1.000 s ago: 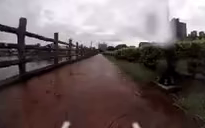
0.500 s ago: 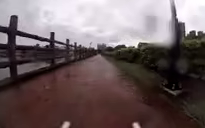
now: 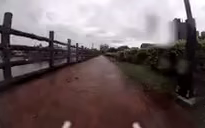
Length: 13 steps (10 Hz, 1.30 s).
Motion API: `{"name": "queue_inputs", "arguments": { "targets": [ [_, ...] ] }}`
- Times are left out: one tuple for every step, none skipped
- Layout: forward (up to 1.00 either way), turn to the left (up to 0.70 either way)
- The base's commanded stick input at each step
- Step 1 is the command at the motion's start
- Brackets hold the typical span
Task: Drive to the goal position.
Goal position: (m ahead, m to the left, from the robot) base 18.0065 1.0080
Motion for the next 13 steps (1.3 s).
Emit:
{"name": "queue_inputs", "arguments": {
  "targets": [
    [0.5,0.0],
    [0.5,0.0],
    [0.5,0.0],
    [0.5,0.0],
    [0.5,0.11],
    [0.5,0.33],
    [0.5,0.5],
    [0.5,0.5],
    [0.5,0.36],
    [0.5,0.19],
    [0.5,0.01],
    [0.5,0.0],
    [0.5,0.0]
  ]
}}
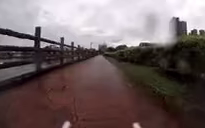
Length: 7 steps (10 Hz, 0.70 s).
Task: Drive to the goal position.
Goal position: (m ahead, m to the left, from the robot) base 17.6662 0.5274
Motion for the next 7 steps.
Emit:
{"name": "queue_inputs", "arguments": {
  "targets": [
    [0.5,0.0],
    [0.5,0.0],
    [0.5,0.0],
    [0.5,0.0],
    [0.5,0.0],
    [0.5,0.0],
    [0.5,0.0]
  ]
}}
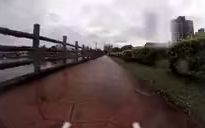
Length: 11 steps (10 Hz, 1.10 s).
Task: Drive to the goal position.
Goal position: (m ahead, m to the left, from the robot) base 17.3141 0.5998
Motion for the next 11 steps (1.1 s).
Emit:
{"name": "queue_inputs", "arguments": {
  "targets": [
    [0.5,0.0],
    [0.5,0.0],
    [0.5,0.0],
    [0.5,0.0],
    [0.5,0.1],
    [0.5,0.25],
    [0.5,0.41],
    [0.5,0.46],
    [0.5,0.35],
    [0.5,0.25],
    [0.5,0.14]
  ]
}}
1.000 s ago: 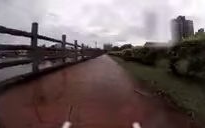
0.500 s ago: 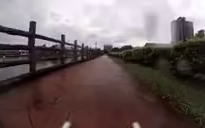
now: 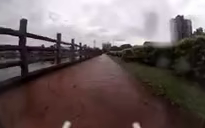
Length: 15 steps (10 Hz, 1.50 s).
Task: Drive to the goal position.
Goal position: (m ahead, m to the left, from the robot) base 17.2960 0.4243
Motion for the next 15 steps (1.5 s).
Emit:
{"name": "queue_inputs", "arguments": {
  "targets": [
    [0.5,0.04],
    [0.5,0.0],
    [0.5,0.0],
    [0.5,0.0],
    [0.5,0.0],
    [0.5,0.0],
    [0.5,0.0],
    [0.5,0.0],
    [0.5,0.0],
    [0.5,0.17],
    [0.5,0.38],
    [0.5,0.5],
    [0.5,0.48],
    [0.5,0.33],
    [0.5,0.17]
  ]
}}
